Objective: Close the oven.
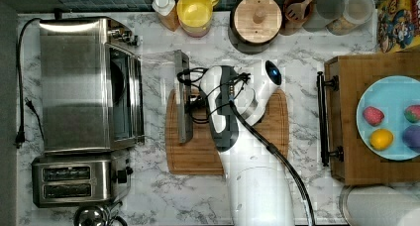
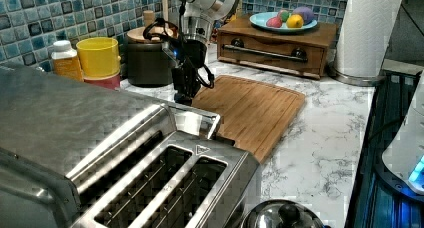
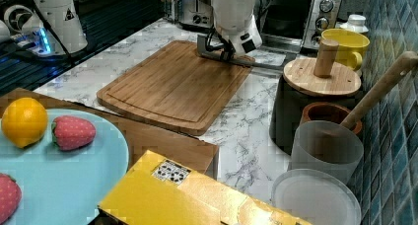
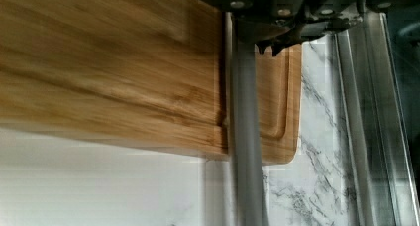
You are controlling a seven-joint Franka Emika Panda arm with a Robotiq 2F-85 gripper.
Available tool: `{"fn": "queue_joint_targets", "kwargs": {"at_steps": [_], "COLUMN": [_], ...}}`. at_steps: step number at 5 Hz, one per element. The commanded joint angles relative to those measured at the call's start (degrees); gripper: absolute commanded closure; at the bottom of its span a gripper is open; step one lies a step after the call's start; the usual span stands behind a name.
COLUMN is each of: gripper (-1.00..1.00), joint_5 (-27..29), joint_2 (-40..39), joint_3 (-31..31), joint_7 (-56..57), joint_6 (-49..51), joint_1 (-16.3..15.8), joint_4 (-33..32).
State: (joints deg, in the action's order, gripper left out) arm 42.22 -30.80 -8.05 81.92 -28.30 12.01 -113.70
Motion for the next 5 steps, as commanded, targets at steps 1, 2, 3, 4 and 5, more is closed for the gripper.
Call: {"fn": "queue_joint_targets", "kwargs": {"at_steps": [1,2,3,4,5], "gripper": [1.0,1.0,1.0,1.0,1.0], "joint_5": [4.82,-1.35,0.09,-1.4,-6.33], "joint_2": [5.24,8.2,10.86,13.51,15.47], "joint_3": [-2.99,-4.13,-6.17,-7.05,-7.54], "joint_7": [-4.17,-7.62,-7.39,-8.45,-11.14], "joint_6": [-2.38,-2.32,0.79,0.98,1.5], "joint_1": [-1.45,-4.41,-3.23,-4.2,-7.27], "joint_4": [5.16,6.43,7.64,8.03,9.08]}}
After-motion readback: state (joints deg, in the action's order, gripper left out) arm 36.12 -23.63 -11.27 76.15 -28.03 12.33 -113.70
